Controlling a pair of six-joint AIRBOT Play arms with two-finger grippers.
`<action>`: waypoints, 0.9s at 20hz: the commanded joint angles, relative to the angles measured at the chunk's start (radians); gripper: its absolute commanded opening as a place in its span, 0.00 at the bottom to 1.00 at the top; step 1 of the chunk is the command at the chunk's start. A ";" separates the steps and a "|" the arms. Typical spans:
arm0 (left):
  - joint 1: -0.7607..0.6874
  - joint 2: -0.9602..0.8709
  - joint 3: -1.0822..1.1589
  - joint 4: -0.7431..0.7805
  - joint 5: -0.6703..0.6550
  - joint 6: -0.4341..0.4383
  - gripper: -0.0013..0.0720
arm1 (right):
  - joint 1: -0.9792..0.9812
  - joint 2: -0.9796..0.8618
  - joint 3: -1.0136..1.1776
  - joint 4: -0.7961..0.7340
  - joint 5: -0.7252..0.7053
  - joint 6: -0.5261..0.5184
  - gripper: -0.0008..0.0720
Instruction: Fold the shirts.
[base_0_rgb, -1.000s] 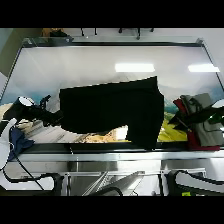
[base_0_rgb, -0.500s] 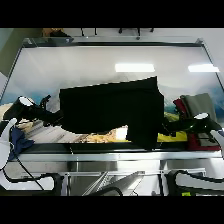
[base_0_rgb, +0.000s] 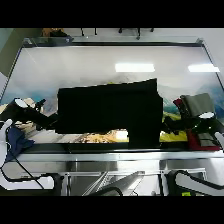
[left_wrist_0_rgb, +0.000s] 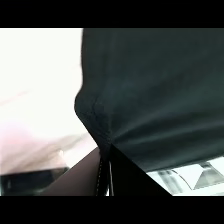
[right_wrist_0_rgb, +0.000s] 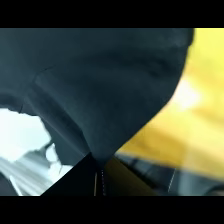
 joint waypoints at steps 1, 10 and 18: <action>0.049 0.000 0.001 0.034 -0.010 -0.013 0.03 | 0.035 0.162 -0.058 -0.044 0.029 0.072 0.04; -0.035 -0.001 0.227 -0.042 -0.077 -0.011 0.03 | 0.040 0.174 0.060 0.335 -0.179 -0.220 0.04; -0.074 -0.121 0.577 -0.043 0.007 -0.038 0.03 | 0.138 -0.254 0.467 0.469 -0.299 -0.454 0.04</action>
